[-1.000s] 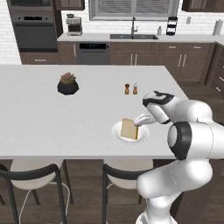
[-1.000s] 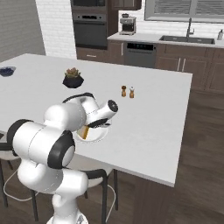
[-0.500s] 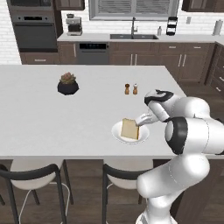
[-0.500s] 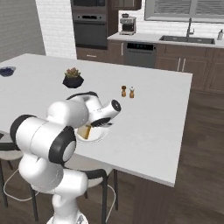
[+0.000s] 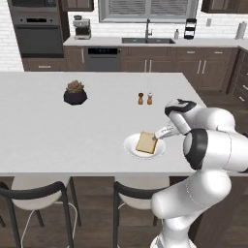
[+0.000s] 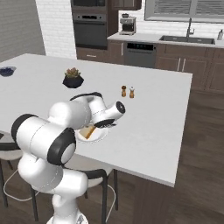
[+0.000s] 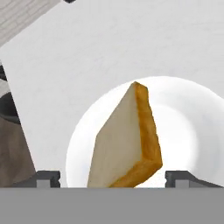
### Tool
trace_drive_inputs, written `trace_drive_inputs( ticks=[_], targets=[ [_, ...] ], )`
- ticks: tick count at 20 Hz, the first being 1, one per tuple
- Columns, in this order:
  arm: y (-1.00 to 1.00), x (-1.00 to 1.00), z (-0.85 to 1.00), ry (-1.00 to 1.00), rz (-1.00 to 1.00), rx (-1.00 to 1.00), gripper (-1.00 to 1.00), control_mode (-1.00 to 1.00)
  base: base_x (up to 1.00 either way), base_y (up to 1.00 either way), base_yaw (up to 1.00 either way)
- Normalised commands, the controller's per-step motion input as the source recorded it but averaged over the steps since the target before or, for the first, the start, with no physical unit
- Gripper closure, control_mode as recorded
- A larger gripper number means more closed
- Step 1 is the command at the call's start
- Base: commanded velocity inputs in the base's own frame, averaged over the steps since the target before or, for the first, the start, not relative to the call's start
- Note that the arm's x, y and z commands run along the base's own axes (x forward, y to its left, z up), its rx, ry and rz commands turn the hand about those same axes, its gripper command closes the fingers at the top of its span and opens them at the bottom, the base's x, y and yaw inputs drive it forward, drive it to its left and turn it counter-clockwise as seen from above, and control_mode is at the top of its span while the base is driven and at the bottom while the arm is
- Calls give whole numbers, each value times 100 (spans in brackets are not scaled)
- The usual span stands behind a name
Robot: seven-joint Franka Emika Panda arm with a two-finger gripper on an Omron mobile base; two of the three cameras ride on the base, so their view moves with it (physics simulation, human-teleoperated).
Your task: Start the toaster. Once the lever pops up, take the bread to the plate on the dining counter.
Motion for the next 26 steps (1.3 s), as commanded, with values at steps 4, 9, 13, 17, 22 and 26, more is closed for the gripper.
trace_drive_inputs(
  ticks=[4, 9, 13, 17, 22, 26],
  targets=[
    [-24, 0, 4, -12, 2, 0, -100, -100, 0, 0, 0],
    [-4, 0, 23, -15, 3, -3, -100, -100, 0, 0, 0],
    [0, 0, 35, -14, 1, -11, -100, -100, 0, 0, 0],
    [31, -26, 55, 1, -3, -11, -100, -100, 0, 0, 0],
    [30, -65, 58, 15, -30, -11, -100, -100, 0, 0, 0],
    [37, -97, 33, 6, -38, -14, -100, -100, 0, 0, 0]
  ],
)
